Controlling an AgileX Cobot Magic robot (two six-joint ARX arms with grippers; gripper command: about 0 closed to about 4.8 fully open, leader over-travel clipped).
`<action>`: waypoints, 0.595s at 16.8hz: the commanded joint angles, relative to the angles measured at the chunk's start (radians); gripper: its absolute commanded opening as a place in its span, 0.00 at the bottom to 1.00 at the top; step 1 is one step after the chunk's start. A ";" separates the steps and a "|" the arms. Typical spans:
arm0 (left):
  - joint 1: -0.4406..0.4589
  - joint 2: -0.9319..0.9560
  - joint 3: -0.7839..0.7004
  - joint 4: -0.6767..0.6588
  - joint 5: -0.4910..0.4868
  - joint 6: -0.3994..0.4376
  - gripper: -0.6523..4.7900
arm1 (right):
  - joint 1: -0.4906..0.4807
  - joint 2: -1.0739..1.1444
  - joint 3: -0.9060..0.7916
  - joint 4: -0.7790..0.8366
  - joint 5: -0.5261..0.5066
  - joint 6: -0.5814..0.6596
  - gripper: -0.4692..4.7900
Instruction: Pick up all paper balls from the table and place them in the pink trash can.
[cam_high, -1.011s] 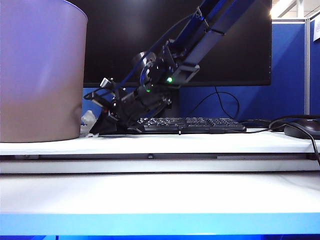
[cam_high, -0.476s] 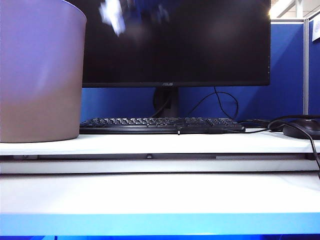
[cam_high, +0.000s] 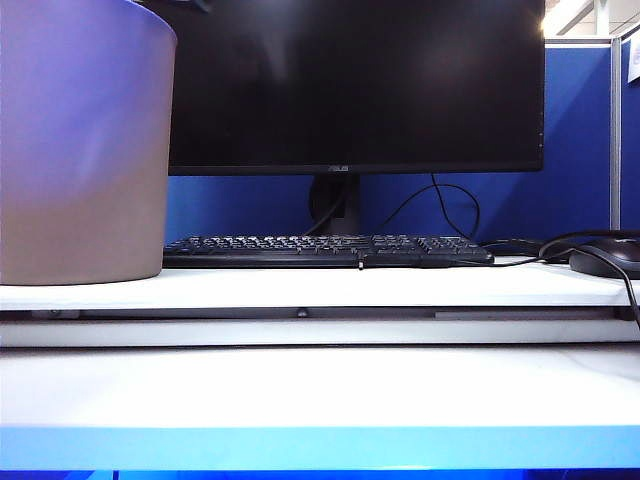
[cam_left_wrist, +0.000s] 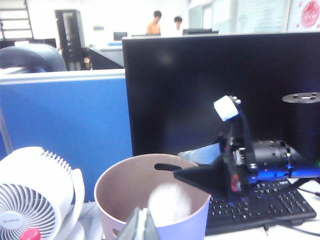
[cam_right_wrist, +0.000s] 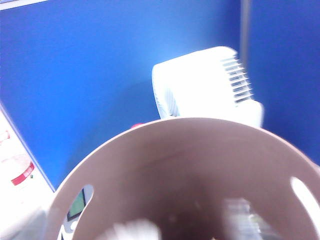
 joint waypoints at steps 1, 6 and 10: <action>0.001 -0.043 0.003 0.019 0.099 -0.010 0.11 | -0.060 -0.124 0.084 -0.137 0.014 -0.007 0.33; 0.001 -0.134 0.003 0.001 0.534 -0.127 0.11 | -0.118 -0.390 0.117 -0.749 0.050 -0.251 0.08; 0.006 -0.269 0.002 -0.133 0.457 -0.151 0.11 | -0.085 -0.714 0.016 -0.991 0.106 -0.318 0.08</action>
